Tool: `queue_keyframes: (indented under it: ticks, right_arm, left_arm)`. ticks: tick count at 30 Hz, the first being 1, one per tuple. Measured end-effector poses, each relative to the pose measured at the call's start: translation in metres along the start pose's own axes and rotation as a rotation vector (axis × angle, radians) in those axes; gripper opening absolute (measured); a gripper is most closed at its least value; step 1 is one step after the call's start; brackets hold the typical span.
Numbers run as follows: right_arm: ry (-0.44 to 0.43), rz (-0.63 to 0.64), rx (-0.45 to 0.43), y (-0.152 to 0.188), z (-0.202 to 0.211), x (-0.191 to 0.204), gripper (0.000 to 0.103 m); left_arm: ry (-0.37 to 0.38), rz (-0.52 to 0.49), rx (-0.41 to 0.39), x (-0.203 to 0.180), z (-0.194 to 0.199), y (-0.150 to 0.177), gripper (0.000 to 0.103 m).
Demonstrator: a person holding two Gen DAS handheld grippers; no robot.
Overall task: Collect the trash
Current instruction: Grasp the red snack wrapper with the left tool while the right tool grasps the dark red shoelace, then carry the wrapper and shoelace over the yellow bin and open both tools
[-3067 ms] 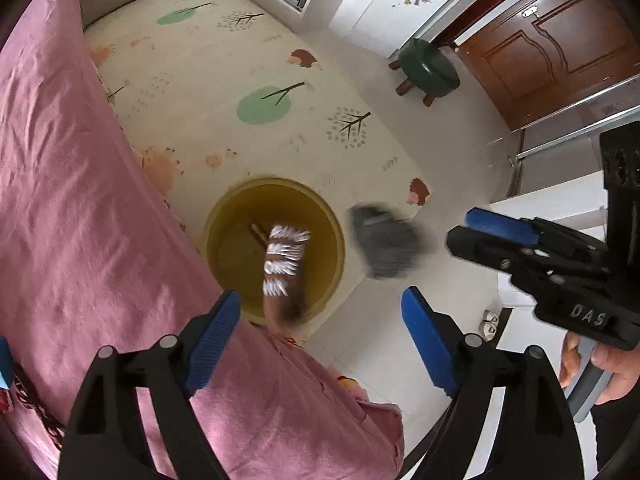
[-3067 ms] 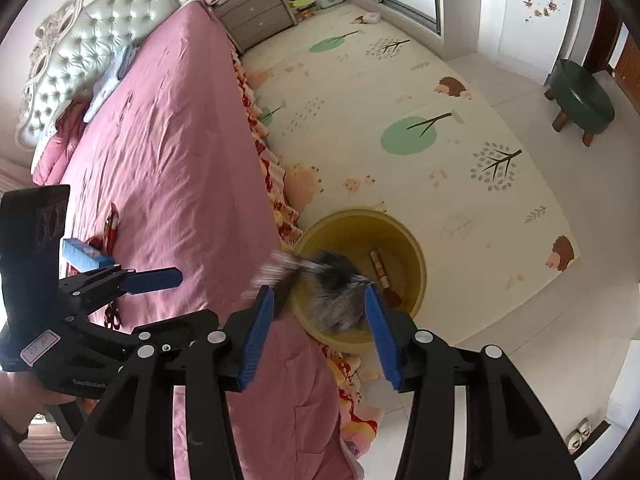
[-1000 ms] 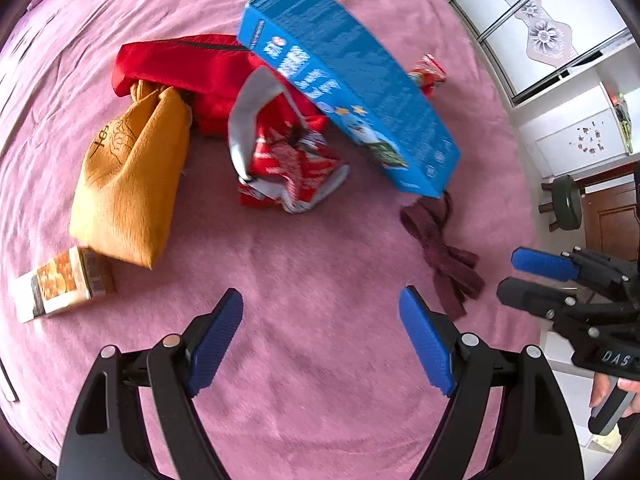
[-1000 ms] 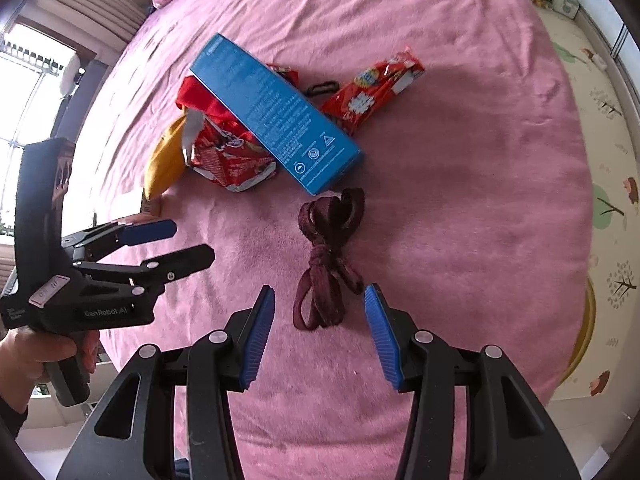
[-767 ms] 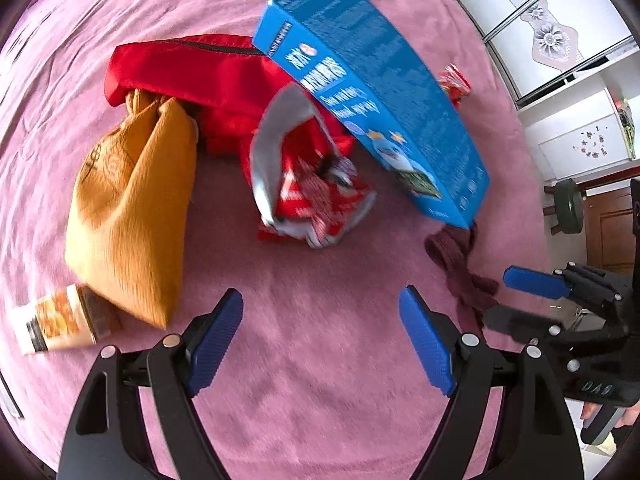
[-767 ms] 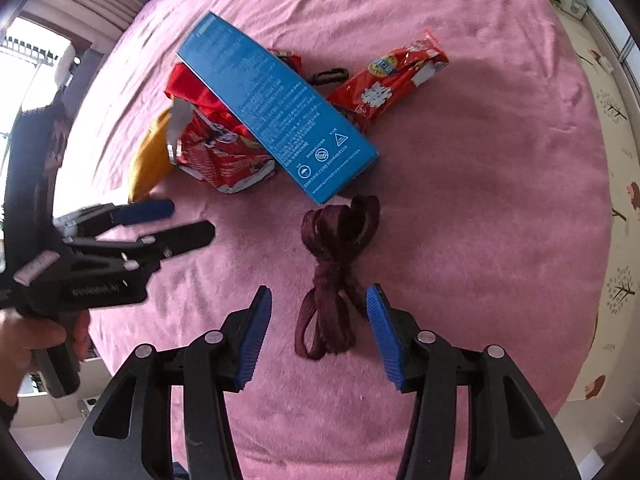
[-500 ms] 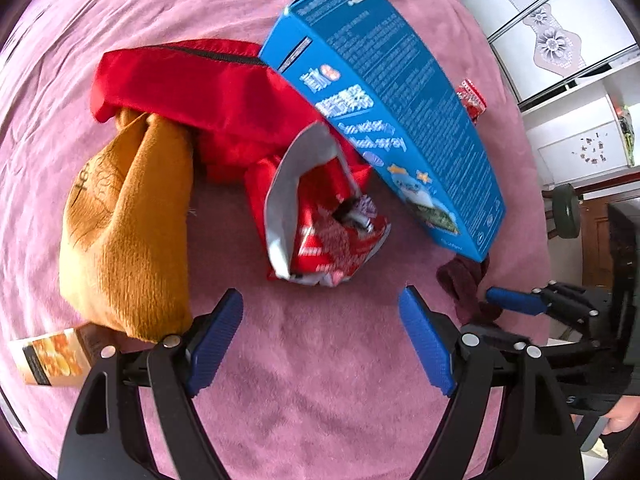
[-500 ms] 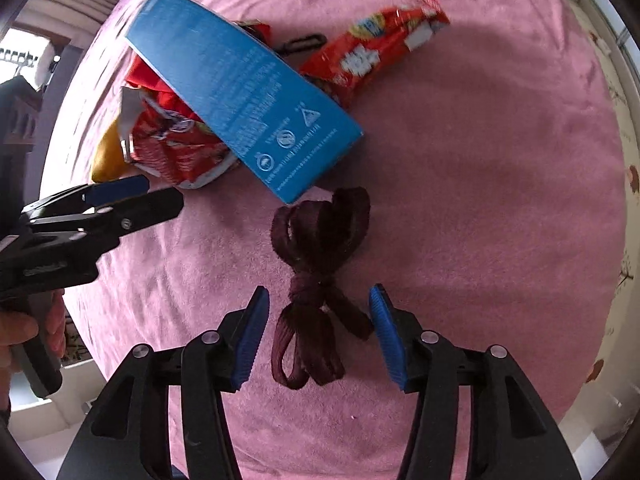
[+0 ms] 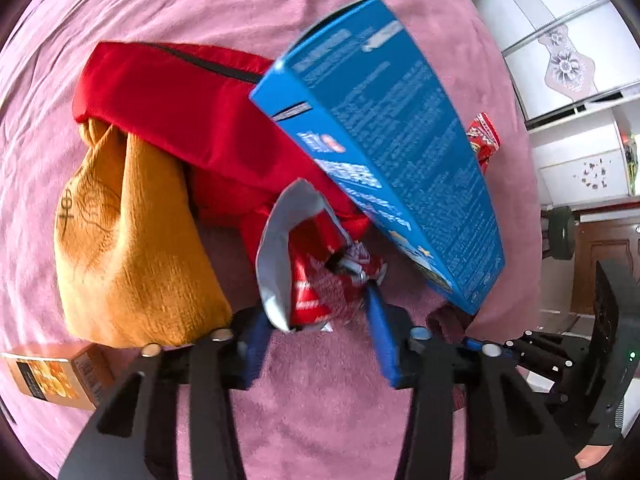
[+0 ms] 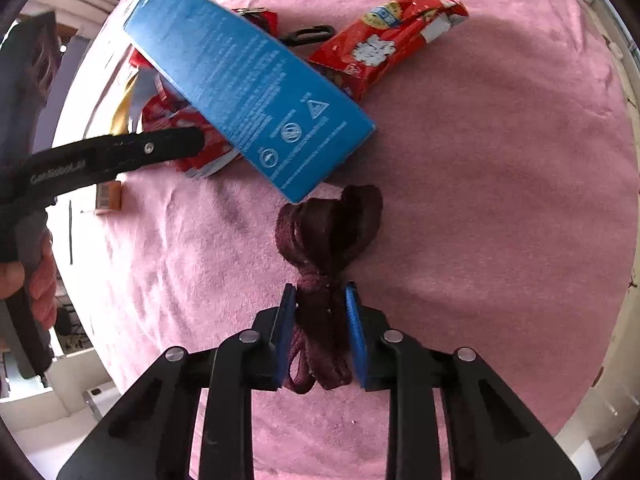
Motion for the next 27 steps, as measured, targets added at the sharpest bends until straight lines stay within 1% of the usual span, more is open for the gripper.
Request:
queue_keyframes:
  ticks: [1,3,7,8,12,19,24,27]
  right_arm:
    - [0.004,0.012,-0.006,0.001,0.001,0.001,0.024]
    - [0.007,0.017,-0.014,0.004,0.003,0.005,0.023]
    - [-0.001,0.020,-0.028,0.008,0.010,0.006,0.023]
    - [0.001,0.027,-0.038,0.014,0.013,0.008,0.023]
    - [-0.004,0.046,-0.083,0.024,0.031,0.013,0.023]
    - [-0.015,0.042,-0.113,0.046,0.055,0.010,0.023]
    - [-0.012,0.048,-0.132,0.062,0.071,0.006,0.023]
    - [-0.012,0.047,-0.151,0.072,0.080,0.006,0.023]
  left_arm:
    - [-0.012,-0.010,-0.004,-0.004,0.002,0.004,0.037]
    - [-0.021,-0.016,-0.014,-0.010,0.003,0.005,0.029]
    - [-0.004,-0.004,-0.030,-0.006,0.012,0.012,0.025]
    - [-0.001,-0.005,-0.031,-0.007,0.014,0.013,0.024]
    - [0.011,-0.017,-0.034,-0.013,0.024,0.029,0.023]
    - [0.022,-0.056,-0.020,-0.036,0.038,0.063,0.023]
    - [0.071,-0.084,-0.028,-0.055,0.055,0.093,0.023]
    - [0.085,-0.109,-0.025,-0.070,0.063,0.111,0.023]
Point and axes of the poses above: each gripper's, at about its wrist camera, not at the fingertips, and z roughly against the way its jaws point, x to its left, y to its underside, the point moved 4 cm from there along -z, roughly the way its jaws point, and after that the axes turned 6 degrees about -z, right-handed, at the moved point
